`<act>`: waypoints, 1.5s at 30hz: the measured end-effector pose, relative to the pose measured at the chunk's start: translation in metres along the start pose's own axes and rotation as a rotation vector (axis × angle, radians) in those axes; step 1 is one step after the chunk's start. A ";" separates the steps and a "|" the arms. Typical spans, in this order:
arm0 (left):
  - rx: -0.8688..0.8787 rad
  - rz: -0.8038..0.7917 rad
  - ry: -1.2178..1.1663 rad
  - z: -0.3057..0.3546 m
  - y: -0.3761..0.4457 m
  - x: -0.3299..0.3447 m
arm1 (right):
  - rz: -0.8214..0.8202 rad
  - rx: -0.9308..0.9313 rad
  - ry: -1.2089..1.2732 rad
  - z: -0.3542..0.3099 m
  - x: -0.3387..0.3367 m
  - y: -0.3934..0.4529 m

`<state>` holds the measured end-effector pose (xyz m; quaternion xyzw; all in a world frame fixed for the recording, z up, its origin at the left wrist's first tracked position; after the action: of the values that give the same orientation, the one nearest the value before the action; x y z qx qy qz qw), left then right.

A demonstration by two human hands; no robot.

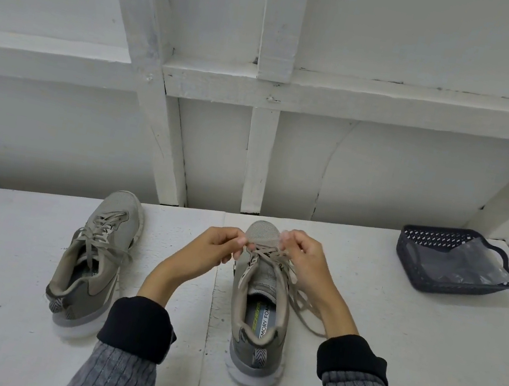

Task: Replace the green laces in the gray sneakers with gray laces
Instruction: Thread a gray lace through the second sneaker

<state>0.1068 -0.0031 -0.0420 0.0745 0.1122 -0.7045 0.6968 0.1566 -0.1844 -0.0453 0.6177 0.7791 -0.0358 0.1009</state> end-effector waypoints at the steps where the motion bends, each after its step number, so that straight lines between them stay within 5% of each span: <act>1: 0.000 0.002 0.016 -0.004 0.000 -0.002 | 0.069 0.005 -0.001 0.001 -0.007 0.000; 11: -0.042 0.401 0.017 -0.014 -0.003 -0.005 | 0.382 0.027 -0.163 0.022 -0.032 -0.002; 15: -0.083 0.288 0.004 -0.023 -0.004 -0.003 | 0.450 0.036 -0.249 0.030 -0.035 -0.002; 19: -0.053 0.403 0.064 -0.018 -0.005 0.000 | 0.403 -0.034 -0.416 0.021 -0.027 -0.002; 26: 0.005 0.419 -0.009 -0.006 -0.004 0.014 | -0.142 -0.026 -0.163 -0.003 0.013 -0.003; 38: -0.158 0.252 0.192 -0.024 -0.008 0.032 | 0.159 0.068 -0.228 0.011 0.003 -0.001; 45: -0.292 0.253 -0.035 -0.040 -0.008 0.023 | 0.151 0.173 -0.269 0.027 0.020 -0.003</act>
<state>0.0959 -0.0146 -0.0860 -0.0262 0.1909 -0.5887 0.7850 0.1527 -0.1706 -0.0754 0.6706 0.7038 -0.1775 0.1531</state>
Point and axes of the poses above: each hand's wrist, its own y-axis towards the middle knuckle, its own x-axis out of the palm, z = x × y, the point moved 3 cm from there along y, towards the middle knuckle, and after that the axes turned 6 degrees about z, right-handed, at the moved point
